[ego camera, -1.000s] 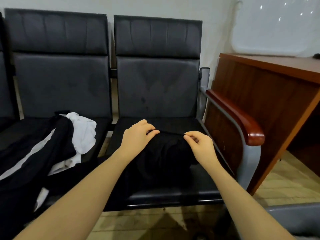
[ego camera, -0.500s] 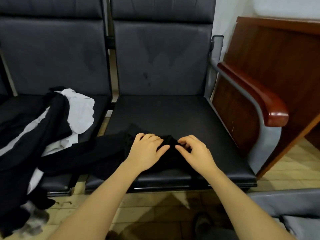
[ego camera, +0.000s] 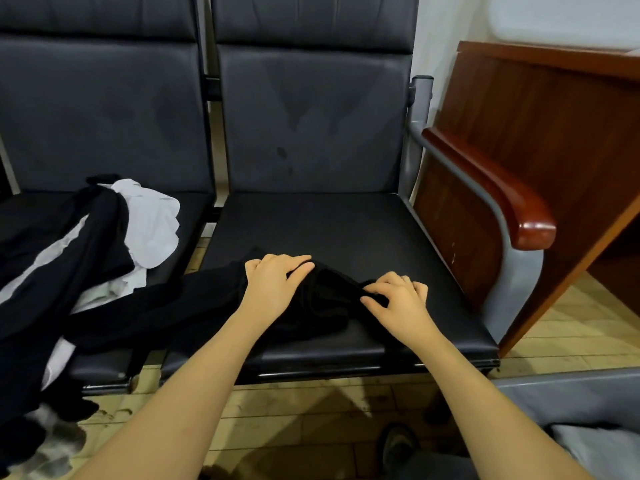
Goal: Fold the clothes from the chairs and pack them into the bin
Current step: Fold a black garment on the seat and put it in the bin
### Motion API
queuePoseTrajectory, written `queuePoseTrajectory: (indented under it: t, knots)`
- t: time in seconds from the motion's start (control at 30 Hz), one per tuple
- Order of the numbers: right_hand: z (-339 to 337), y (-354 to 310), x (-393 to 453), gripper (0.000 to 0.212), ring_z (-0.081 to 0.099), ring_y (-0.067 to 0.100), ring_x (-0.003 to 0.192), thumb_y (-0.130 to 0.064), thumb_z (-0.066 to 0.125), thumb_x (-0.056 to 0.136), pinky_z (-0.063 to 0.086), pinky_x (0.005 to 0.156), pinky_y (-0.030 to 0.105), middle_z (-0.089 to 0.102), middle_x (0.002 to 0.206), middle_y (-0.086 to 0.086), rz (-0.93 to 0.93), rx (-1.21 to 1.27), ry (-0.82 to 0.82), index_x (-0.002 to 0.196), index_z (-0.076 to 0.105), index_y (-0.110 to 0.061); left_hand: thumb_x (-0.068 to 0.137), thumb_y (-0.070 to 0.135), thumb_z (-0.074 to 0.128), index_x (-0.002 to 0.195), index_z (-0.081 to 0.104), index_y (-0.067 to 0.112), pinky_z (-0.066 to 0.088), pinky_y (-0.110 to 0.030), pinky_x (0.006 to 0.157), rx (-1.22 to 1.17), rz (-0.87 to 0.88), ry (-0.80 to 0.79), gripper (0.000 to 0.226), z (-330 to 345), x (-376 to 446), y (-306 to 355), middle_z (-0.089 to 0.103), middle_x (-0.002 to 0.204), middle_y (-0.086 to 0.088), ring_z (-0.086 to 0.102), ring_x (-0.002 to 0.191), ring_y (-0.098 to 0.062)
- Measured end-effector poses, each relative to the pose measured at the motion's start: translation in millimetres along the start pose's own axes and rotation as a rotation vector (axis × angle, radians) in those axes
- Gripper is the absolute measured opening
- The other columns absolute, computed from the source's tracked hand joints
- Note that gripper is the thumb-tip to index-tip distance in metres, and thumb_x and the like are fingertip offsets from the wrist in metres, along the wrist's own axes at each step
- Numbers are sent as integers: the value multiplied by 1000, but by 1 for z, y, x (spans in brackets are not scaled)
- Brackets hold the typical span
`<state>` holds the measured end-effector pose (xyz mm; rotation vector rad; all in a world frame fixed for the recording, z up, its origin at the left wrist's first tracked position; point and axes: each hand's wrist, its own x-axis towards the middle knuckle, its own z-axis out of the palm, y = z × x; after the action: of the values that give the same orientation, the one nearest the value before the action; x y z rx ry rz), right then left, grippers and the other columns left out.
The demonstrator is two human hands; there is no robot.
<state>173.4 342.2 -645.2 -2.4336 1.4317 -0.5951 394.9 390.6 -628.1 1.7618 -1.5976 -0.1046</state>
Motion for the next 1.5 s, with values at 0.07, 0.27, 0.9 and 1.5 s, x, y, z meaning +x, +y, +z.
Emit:
queuePoseTrajectory:
  t: [0.07, 0.27, 0.9, 1.5]
  knots:
    - [-2, 3, -1, 21, 44, 3, 94, -31, 51, 96, 10, 82, 22, 51, 100, -16, -16, -35, -20, 111, 66, -32, 94, 34, 54, 117, 66, 24, 27, -29, 93, 30, 57, 20, 29, -2, -1, 1, 65, 79, 5, 58, 88, -13]
    - [-11, -5, 4, 13, 59, 7, 92, -14, 52, 96, 35, 90, 25, 60, 93, -12, 72, 411, 182, 98, 62, -23, 92, 32, 57, 112, 70, 20, 43, -38, 88, -58, 177, 61, 27, -20, 2, 14, 63, 74, 4, 60, 78, -15]
    - [20, -104, -3, 39, 19, 9, 103, -61, 60, 81, 7, 91, 25, 20, 111, -10, -198, 14, -33, 116, 56, -45, 100, 36, 39, 139, 43, 22, 21, -29, 105, 199, -98, -253, 42, -60, -65, -40, 44, 141, 7, 41, 129, -11]
    - [13, -72, 18, 11, 42, 19, 107, -30, 58, 93, 15, 92, 29, 43, 105, -2, 366, 435, 235, 88, 67, -26, 92, 38, 55, 125, 55, 18, 22, -23, 91, 21, 20, 16, 39, -26, -56, -21, 51, 123, 3, 46, 110, -13]
